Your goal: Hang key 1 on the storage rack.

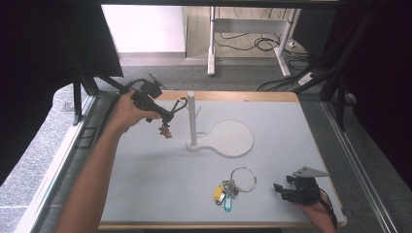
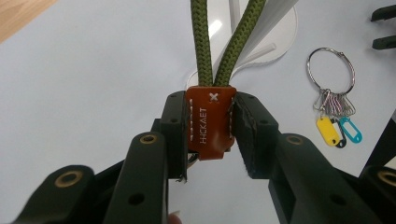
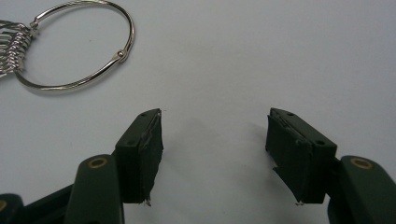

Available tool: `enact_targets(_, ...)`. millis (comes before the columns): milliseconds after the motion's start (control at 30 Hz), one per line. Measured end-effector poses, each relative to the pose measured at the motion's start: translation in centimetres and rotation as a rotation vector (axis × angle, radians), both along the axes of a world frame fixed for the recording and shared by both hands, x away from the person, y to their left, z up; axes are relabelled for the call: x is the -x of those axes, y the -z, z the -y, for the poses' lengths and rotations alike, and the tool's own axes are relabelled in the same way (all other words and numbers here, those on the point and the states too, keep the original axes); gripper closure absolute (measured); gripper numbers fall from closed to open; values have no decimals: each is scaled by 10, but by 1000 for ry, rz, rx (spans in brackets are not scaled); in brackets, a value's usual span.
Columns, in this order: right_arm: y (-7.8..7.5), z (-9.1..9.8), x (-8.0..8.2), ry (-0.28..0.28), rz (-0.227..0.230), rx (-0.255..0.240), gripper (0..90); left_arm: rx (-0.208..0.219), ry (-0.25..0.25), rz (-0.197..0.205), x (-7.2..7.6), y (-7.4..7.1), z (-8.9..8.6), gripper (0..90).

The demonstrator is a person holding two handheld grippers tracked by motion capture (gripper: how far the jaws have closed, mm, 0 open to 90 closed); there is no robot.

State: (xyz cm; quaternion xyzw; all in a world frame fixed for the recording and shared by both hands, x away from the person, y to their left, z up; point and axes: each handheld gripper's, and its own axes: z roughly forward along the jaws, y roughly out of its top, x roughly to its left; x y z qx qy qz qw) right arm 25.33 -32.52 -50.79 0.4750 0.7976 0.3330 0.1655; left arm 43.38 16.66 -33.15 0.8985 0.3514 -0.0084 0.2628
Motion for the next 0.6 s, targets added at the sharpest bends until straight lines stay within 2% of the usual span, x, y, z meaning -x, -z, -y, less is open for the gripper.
enact_targets(367,0,0,0,0,1,3,364,0,18,-11,1,11,8,666)
enact_targets(600,0,-1,0,-1,3,5,362,-5,18,7,3,18,12,659)
